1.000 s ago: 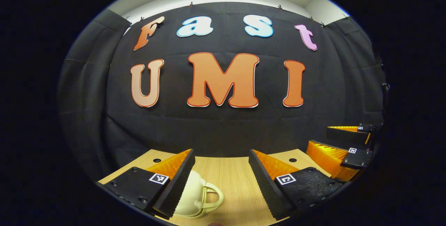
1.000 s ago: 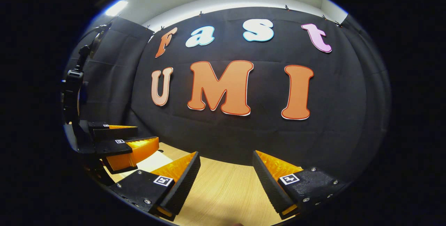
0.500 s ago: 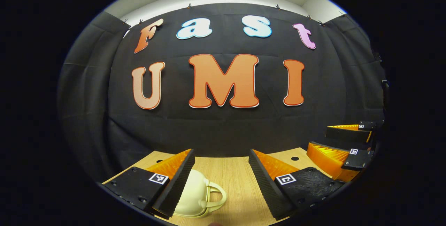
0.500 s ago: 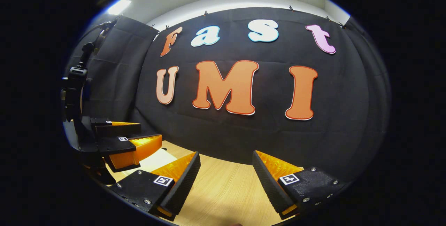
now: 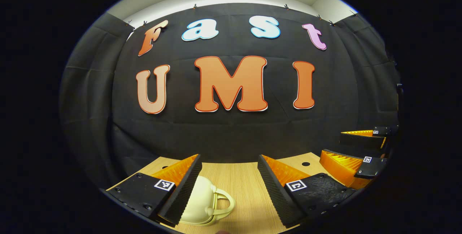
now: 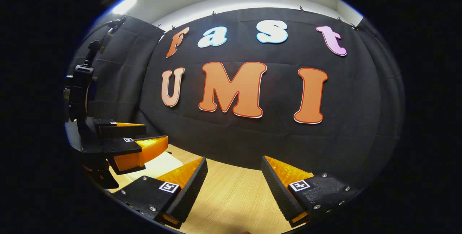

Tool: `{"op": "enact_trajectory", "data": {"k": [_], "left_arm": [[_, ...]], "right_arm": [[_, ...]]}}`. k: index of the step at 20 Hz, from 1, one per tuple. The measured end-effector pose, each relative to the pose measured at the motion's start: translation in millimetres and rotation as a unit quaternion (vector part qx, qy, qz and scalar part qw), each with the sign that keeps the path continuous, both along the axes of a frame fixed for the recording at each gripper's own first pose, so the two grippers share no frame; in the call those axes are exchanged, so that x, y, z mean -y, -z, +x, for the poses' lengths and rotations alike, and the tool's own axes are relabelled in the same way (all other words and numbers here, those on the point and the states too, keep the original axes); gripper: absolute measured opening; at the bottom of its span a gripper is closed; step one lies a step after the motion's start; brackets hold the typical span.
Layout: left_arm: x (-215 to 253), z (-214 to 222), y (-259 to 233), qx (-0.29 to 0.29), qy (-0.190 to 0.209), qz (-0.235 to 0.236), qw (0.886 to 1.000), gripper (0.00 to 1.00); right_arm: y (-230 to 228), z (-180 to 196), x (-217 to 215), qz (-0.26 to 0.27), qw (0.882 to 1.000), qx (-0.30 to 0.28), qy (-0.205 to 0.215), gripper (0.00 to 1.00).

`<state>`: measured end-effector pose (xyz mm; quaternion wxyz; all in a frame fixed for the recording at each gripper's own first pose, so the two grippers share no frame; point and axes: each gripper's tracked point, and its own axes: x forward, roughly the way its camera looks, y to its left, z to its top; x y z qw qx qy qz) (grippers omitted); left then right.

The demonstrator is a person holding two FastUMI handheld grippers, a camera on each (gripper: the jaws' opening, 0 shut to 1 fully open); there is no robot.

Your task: First open the suitcase, pack the skin care products into it, and then close the suitcase.

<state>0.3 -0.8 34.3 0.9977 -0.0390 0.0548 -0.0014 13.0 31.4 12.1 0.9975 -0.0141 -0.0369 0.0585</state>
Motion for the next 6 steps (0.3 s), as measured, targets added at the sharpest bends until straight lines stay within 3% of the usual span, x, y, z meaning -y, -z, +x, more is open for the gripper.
{"op": "enact_trajectory", "data": {"k": [6], "left_arm": [[-2.5,2.5,3.2,-0.004,-0.006,0.0,1.0,0.96]], "right_arm": [[1.2,2.4,4.7,0.002,1.0,-0.001,0.003,0.95]]}}
